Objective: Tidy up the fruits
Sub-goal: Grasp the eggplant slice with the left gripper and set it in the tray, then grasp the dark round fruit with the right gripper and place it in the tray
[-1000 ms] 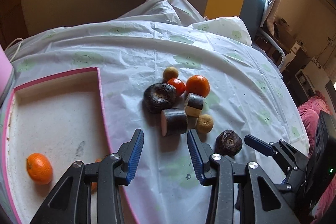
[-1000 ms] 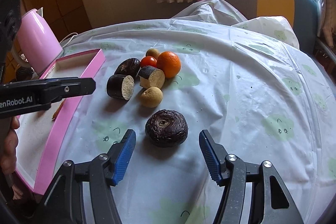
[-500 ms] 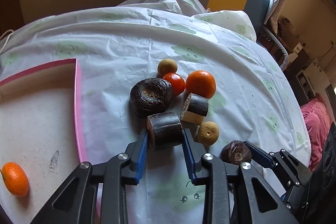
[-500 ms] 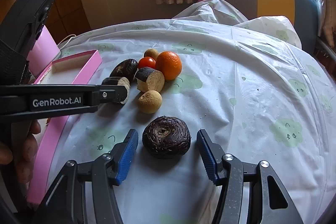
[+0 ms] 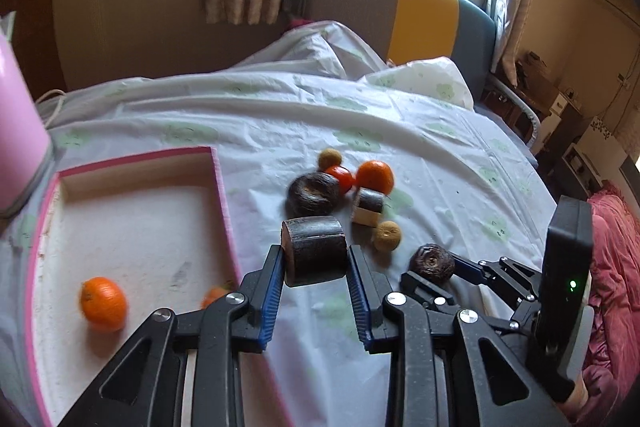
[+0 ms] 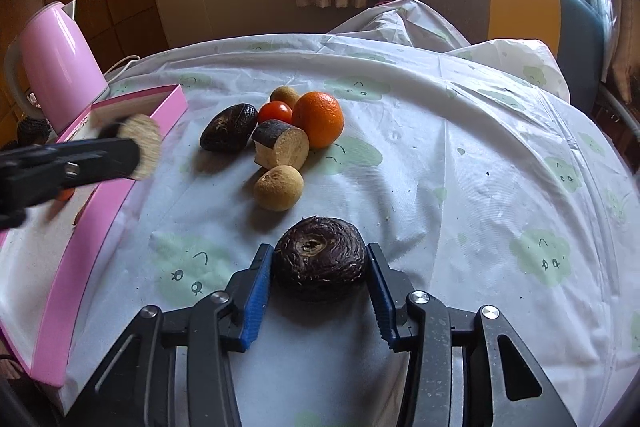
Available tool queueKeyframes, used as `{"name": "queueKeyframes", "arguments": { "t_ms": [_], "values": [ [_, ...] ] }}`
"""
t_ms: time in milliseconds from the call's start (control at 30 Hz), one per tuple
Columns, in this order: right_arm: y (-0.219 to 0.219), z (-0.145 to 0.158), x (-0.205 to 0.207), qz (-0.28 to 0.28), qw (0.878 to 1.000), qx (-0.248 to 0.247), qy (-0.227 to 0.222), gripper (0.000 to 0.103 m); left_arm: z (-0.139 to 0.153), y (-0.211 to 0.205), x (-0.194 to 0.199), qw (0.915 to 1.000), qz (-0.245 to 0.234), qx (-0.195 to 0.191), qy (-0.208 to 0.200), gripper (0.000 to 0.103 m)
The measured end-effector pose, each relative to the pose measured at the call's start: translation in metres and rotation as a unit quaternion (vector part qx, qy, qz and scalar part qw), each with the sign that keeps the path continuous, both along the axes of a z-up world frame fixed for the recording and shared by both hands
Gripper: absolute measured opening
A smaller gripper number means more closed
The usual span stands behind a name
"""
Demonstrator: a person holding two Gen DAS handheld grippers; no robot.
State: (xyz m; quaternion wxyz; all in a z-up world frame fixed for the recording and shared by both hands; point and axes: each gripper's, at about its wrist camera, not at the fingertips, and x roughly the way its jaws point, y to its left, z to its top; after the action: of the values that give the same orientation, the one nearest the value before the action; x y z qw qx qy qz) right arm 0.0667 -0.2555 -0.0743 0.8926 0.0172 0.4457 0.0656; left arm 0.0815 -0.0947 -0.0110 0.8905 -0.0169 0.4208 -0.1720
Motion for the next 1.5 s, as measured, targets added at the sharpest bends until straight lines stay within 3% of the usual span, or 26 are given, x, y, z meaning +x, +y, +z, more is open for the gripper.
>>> {"name": "queueKeyframes", "arguments": {
  "t_ms": [167, 400, 567, 633, 1233, 1500],
  "values": [
    [0.002, 0.0, -0.001, 0.001, 1.0, -0.006, -0.002, 0.046, 0.005, 0.044, 0.004, 0.9984, 0.052, 0.014, -0.018, 0.028],
    [0.005, 0.001, -0.001, 0.003, 1.0, -0.02, -0.003, 0.046, -0.011, 0.092, 0.031, 0.9922, 0.121, 0.032, -0.01, 0.027],
    [0.007, 0.001, -0.001, 0.004, 1.0, -0.027, -0.003, 0.046, -0.01, 0.098, 0.026, 0.9906, 0.132, 0.034, -0.017, 0.029],
    [0.007, 0.001, -0.001, 0.004, 1.0, -0.028, -0.003, 0.046, -0.011, 0.101, 0.023, 0.99, 0.139, 0.028, -0.006, 0.035],
    [0.009, 0.012, -0.007, -0.002, 1.0, -0.02, -0.012, 0.045, -0.023, 0.138, -0.032, 0.9845, 0.17, 0.041, 0.018, 0.035],
    [0.055, 0.052, -0.023, 0.074, 0.996, 0.023, -0.045, 0.045, -0.016, 0.132, -0.038, 0.9871, 0.155, 0.039, 0.005, 0.035]
  ]
}}
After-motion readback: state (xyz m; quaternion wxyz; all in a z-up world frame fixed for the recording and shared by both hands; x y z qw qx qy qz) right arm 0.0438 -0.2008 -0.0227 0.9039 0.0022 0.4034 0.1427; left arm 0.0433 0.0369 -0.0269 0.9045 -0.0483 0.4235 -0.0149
